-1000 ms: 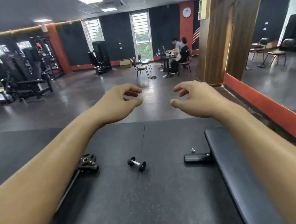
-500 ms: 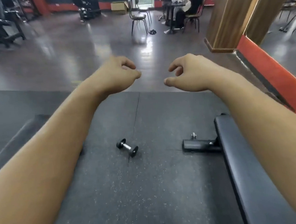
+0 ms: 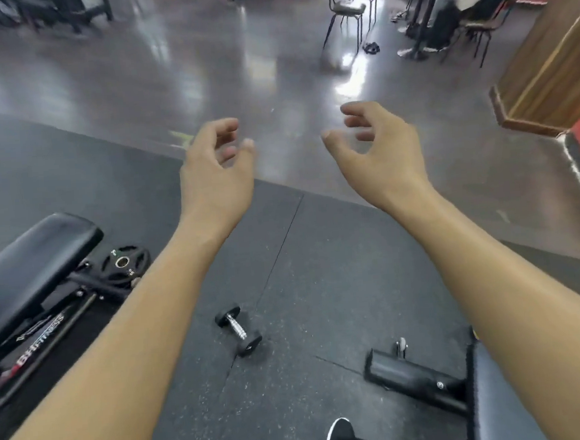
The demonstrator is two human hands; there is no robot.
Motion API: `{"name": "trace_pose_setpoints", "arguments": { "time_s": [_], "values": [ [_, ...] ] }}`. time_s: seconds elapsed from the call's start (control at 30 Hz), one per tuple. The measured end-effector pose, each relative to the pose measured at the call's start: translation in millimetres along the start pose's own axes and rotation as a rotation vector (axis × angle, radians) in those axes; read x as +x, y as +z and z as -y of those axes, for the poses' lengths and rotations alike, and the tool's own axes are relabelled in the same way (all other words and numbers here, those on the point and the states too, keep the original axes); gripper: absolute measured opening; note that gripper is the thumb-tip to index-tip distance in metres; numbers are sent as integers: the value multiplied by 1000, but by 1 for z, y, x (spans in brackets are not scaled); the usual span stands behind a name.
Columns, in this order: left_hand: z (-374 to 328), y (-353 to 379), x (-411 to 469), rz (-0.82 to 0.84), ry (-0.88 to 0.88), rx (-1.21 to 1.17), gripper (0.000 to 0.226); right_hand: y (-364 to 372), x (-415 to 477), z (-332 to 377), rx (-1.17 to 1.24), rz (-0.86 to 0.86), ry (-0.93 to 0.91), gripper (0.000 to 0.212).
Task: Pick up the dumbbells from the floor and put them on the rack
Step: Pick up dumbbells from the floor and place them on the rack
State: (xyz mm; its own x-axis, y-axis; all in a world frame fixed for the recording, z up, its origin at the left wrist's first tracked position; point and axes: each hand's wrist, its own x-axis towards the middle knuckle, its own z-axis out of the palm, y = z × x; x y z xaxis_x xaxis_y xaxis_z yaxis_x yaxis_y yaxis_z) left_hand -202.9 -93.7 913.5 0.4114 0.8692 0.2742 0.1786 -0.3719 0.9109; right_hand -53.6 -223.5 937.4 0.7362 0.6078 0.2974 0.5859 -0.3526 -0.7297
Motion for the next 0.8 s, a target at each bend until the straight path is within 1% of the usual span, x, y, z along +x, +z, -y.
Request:
{"name": "trace_pose_setpoints", "arguments": {
  "time_s": [0.07, 0.17, 0.27, 0.4, 0.5, 0.63, 0.8],
  "values": [
    [21, 14, 29, -72, -43, -4, 30, 25, 40, -13, -5, 62, -53, 45],
    [52, 22, 62, -157, -140, 14, 30, 72, 90, -20, -28, 210, -122, 44],
    [85, 22, 93, -207, -284, 36, 32, 129, 133, -22, -79, 385, -186, 46],
    [152, 21, 134, -257, -469, 74, 42, 212, 176, -28, -117, 580, -259, 47],
    [204, 24, 149, -288, -619, 78, 47, 275, 195, -41, -160, 728, -281, 47],
    [269, 31, 159, -375, -749, 81, 48, 349, 211, -60, -201, 882, -291, 44],
    [355, 36, 152, -595, -951, 66, 49, 453, 211, -95, -276, 1113, -408, 43]
  ]
}}
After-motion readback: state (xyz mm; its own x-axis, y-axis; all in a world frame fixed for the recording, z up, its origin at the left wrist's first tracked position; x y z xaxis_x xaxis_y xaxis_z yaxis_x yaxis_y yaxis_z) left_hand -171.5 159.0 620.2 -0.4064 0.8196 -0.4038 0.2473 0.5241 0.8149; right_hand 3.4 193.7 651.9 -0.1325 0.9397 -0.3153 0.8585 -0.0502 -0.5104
